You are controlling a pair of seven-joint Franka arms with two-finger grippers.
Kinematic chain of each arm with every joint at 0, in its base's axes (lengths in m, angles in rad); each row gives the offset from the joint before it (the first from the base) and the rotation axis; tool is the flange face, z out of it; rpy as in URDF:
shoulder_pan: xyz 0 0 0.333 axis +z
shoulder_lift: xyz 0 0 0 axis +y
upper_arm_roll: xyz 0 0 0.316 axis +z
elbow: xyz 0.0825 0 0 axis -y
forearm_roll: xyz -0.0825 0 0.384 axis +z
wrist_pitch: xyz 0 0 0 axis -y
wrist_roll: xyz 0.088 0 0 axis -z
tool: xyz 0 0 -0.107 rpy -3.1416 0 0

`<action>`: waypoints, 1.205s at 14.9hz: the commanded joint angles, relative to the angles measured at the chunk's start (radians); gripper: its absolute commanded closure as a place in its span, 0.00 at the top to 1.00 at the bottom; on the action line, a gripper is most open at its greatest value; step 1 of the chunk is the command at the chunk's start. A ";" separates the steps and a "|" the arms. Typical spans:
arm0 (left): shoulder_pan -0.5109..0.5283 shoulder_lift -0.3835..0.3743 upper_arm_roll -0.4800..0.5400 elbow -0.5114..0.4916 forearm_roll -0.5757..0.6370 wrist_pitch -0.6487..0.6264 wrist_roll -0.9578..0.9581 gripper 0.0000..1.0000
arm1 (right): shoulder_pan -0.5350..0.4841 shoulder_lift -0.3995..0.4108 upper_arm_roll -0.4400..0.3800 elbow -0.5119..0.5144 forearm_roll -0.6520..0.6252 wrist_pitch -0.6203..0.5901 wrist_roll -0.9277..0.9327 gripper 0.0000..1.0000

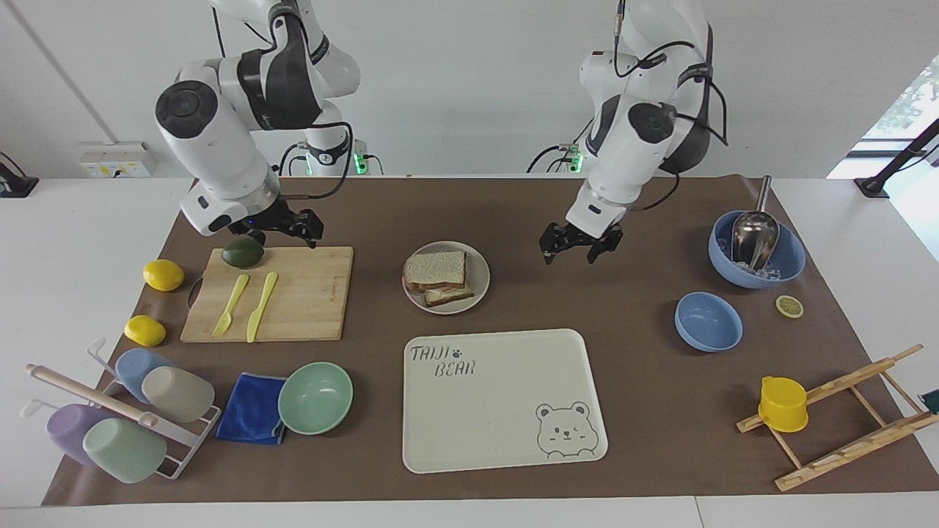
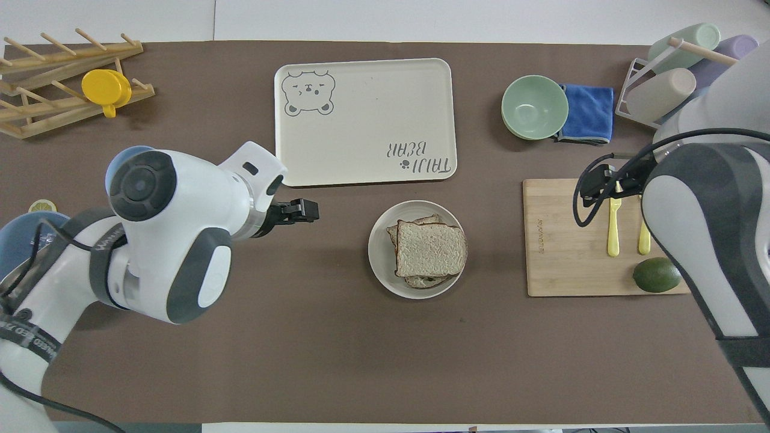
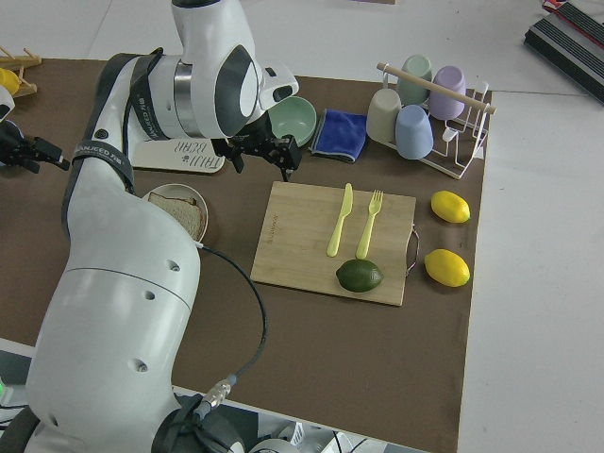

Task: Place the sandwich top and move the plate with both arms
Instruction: 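Reach the left gripper to the plate while the right gripper withdraws, then grasp the rim of the grey plate with the left gripper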

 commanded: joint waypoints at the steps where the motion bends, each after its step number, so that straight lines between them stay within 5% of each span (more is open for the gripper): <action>1: -0.055 0.009 0.017 -0.065 -0.019 0.106 -0.015 1.00 | -0.057 -0.041 0.008 -0.017 0.020 -0.042 -0.070 1.00; 5: -0.123 0.113 0.017 -0.062 -0.032 0.232 -0.044 1.00 | -0.091 -0.029 0.005 0.023 -0.015 -0.072 -0.088 1.00; 12: -0.183 0.144 0.011 -0.056 -0.141 0.284 -0.008 1.00 | -0.151 -0.005 0.005 0.149 0.003 -0.144 -0.143 1.00; 15: -0.198 0.144 0.011 -0.064 -0.141 0.298 -0.001 0.92 | -0.149 -0.028 0.005 0.128 0.000 -0.138 -0.121 1.00; 18: -0.215 0.168 0.011 -0.064 -0.143 0.330 -0.001 0.74 | -0.146 -0.030 0.006 0.123 -0.001 -0.139 -0.117 1.00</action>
